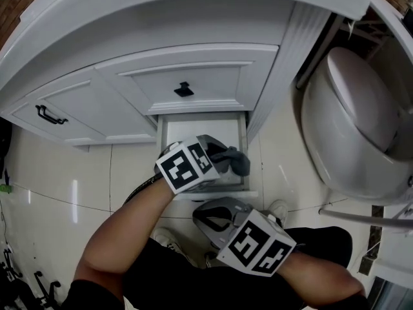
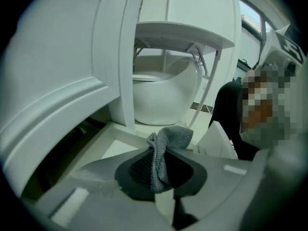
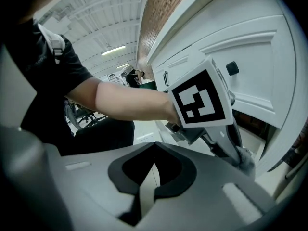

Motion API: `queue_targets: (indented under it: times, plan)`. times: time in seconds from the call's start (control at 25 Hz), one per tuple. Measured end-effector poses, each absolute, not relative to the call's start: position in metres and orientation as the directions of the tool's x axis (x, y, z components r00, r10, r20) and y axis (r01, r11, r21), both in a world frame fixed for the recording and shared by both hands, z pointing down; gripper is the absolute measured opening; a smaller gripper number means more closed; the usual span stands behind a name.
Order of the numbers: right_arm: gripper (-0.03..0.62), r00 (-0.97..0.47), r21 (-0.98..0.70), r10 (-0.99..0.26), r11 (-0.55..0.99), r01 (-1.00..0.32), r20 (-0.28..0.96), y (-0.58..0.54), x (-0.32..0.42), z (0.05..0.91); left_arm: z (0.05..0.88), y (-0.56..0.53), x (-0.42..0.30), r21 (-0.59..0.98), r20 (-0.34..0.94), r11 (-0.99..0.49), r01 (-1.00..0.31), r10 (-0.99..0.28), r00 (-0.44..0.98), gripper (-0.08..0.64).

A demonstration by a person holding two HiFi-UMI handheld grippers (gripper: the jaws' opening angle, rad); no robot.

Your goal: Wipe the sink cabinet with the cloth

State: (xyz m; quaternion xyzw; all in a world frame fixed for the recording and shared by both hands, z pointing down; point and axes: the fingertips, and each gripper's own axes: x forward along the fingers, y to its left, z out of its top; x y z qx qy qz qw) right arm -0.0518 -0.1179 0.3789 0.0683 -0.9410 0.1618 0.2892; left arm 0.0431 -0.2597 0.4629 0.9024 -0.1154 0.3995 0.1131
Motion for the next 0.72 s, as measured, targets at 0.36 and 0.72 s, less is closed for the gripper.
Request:
queue_targets:
  times: [0.36,0.72]
  plan:
    - [0.005,-0.819,-0.256,-0.063,0.934,-0.250,0.570,-0.125,-0.044,0.379,0.474,-0.237,0.028,0.103,0.806,-0.973,-0.206,-0.040,0.591,0.035]
    - [0.005,-0.815,-0.247,-0.061,0.938,-0.245,0.576,-0.125,-0.052,0.381,0.477,-0.230,-0.038,0.081,0.857,-0.965,-0.249,-0.061,0.512,0.035]
